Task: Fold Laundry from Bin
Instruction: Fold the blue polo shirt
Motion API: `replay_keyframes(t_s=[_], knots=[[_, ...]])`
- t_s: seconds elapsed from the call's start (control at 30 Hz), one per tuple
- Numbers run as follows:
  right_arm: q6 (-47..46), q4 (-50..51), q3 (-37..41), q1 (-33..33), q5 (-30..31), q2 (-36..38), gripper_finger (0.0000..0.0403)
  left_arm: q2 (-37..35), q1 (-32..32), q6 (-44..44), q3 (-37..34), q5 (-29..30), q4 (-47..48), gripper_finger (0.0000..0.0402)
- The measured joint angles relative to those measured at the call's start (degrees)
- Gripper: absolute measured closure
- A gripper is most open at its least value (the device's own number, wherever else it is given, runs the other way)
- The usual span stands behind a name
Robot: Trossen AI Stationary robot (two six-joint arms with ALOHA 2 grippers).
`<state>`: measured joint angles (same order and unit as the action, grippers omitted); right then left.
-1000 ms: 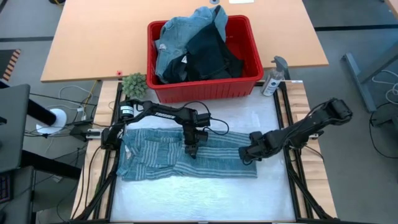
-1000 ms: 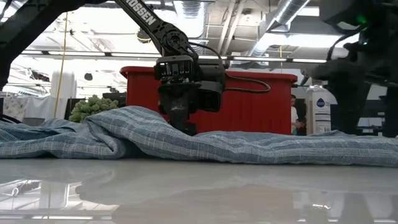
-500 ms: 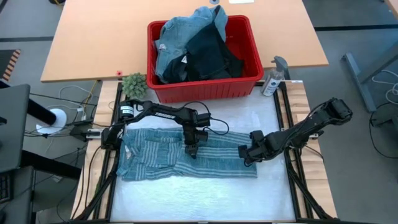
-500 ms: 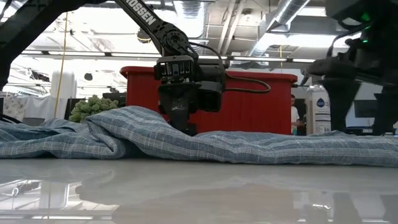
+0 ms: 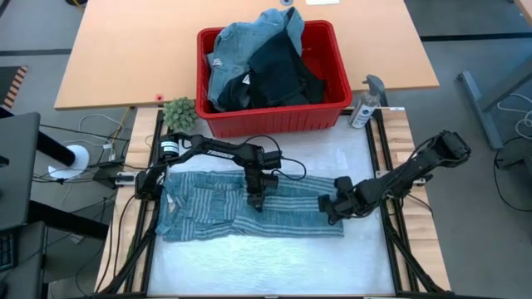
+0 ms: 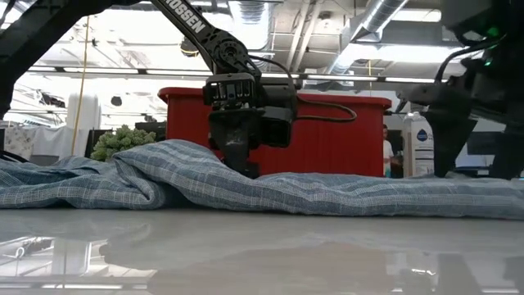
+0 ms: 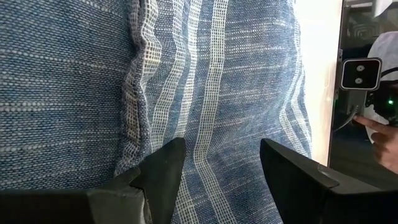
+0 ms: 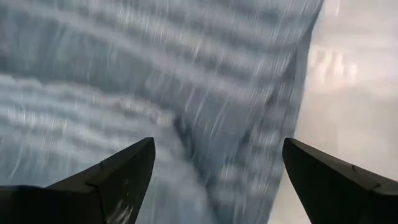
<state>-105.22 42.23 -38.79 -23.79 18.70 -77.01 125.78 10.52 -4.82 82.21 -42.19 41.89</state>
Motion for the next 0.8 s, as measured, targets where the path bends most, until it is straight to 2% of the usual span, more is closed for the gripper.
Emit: replay_keyframes(t_s=[0.27, 0.63, 0.7, 0.8], knots=[[-0.8, 3.2, 0.0, 0.7, -2.2, -1.3, 0.0023, 0.0, 0.0, 0.1, 0.0, 0.0, -0.9, 0.0187], [0.9, -2.5, -0.7, 0.7, -7.8, -9.8, 0.0024, 0.0, 0.0, 0.7, 0.0, 0.0, -2.3, 0.0187], [0.5, -1.3, -1.7, 0.9, -8.6, -10.6, 0.0035, 0.0, 0.0, 1.0, 0.0, 0.0, -2.7, 0.0187], [0.7, 0.7, -3.3, 1.5, -9.2, -11.1, 0.0073, 0.0, 0.0, 1.2, 0.0, 0.0, -3.1, 0.0187]])
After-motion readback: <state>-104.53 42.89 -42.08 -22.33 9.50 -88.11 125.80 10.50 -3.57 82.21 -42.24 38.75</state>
